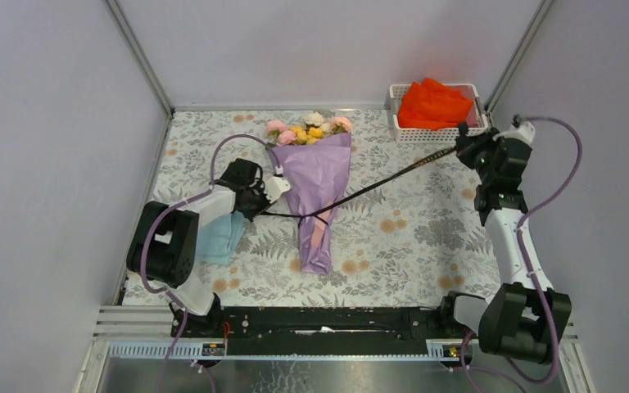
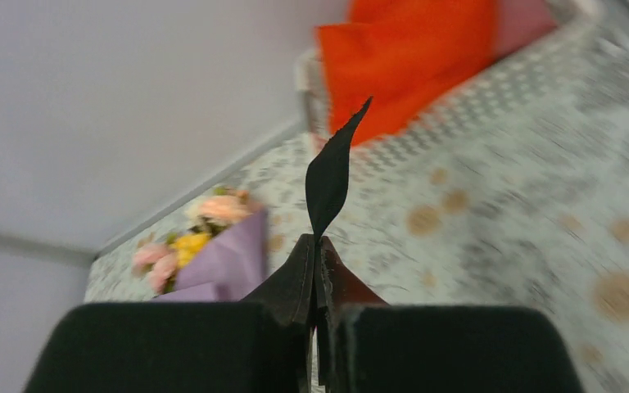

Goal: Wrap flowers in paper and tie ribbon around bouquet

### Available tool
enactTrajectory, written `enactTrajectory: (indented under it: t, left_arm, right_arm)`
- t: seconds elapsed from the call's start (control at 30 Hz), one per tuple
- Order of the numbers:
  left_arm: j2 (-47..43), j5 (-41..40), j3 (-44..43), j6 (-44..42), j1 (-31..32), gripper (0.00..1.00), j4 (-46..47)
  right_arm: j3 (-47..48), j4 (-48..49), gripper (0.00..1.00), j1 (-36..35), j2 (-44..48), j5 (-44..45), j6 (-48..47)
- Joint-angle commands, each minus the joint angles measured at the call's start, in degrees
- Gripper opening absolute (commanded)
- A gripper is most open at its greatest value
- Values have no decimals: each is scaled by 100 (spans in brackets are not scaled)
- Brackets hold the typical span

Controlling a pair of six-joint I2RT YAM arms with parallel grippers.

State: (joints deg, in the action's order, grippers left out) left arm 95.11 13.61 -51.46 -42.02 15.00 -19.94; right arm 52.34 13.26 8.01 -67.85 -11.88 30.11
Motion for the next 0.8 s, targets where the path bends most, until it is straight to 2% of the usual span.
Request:
enactTrajectory:
  t: [0.0,0.17,0.4,0.63,0.7,0.77]
  left_arm:
    - [-368,-652,740,157,-425,0,335]
    - [-592,-590,990,142,-782,0,421]
    - [-554,-611,988,65,-1090,0,454]
    - [-563,-504,971,85,-1106,0,445]
    - [-586,-210,668,202,-1094,0,-34]
    - [-679,329,135,434,-1006,0,-620]
  right_arm:
    - [-997,636,0,854,562,753,794]
    - [-1720,867,0,1669,601,738,1100]
    - [-1919,949,0,2155,416,485,1123]
    - [-1810,893,0,2164,312,194,916]
    - [-1600,740,0,2091,193,-262,826]
    - [-1152,148,0,1612,20,-483,370]
